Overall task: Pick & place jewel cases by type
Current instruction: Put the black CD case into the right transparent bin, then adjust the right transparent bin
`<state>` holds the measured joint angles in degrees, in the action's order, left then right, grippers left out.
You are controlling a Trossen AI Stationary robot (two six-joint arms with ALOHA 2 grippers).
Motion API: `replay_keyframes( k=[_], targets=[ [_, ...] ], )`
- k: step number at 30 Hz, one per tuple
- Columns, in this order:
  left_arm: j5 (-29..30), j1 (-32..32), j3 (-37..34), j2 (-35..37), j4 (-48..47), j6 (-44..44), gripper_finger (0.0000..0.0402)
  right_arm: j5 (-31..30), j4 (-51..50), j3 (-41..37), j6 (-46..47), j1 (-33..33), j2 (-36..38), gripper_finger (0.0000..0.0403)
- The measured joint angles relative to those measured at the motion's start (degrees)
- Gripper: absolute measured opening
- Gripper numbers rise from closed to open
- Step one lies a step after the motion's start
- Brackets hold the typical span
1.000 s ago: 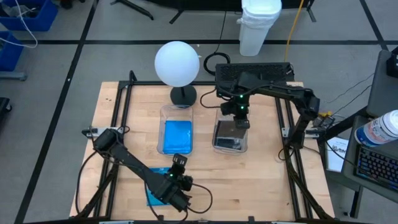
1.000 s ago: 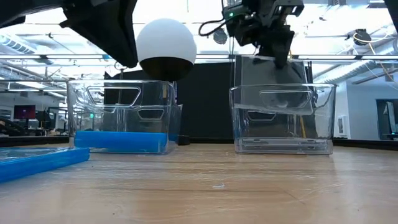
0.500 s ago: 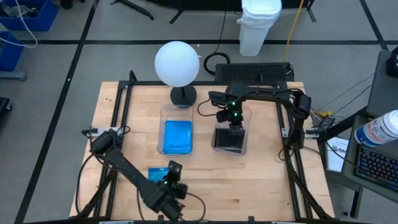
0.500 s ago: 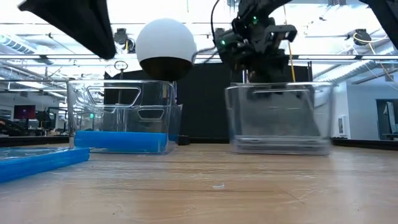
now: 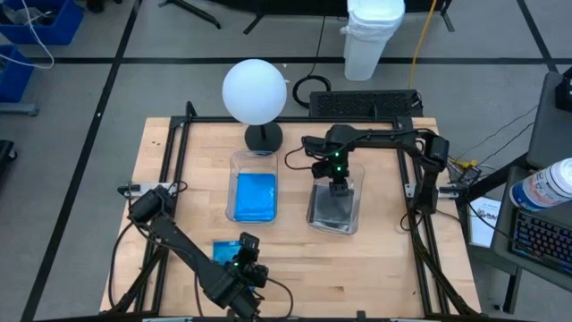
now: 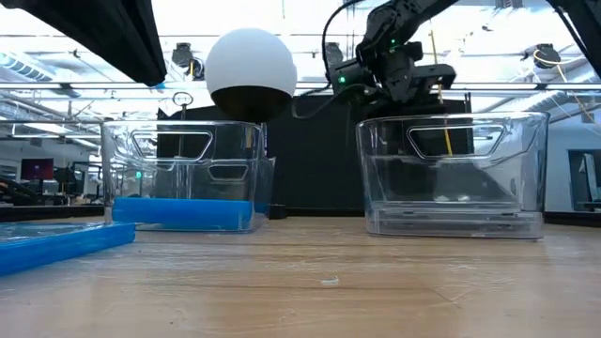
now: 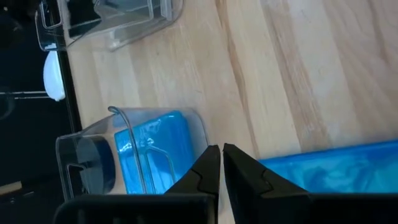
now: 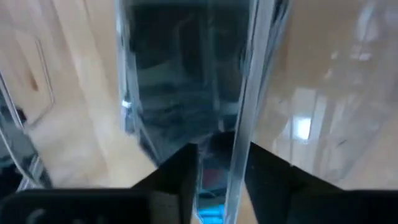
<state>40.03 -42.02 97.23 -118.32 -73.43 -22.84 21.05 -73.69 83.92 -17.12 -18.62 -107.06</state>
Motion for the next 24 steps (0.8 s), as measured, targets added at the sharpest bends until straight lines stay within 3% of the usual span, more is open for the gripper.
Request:
replay_keyframes(
  k=[9, 15, 19, 24],
  targets=[
    [0.05, 0.04, 0.00, 0.00, 0.00, 1.10, 0.0030, -4.32, 0.75, 0.00, 0.86, 0.16, 7.07, 0.0229],
    [0.07, 0.04, 0.00, 0.00, -0.02, 1.06, 0.0030, -9.18, -0.27, 0.00, 5.60, 0.21, 13.86, 0.0259],
    [0.06, 0.04, 0.00, 0.00, -0.02, 0.68, 0.0031, -9.59, 0.71, 0.02, 8.95, 4.45, 20.51, 0.0234],
    [0.22, -1.44, -0.01, 0.64, -2.99, -0.23, 0.0030, -15.77, 7.25, 0.02, 15.21, 15.60, 26.81, 0.0140]
  ],
)
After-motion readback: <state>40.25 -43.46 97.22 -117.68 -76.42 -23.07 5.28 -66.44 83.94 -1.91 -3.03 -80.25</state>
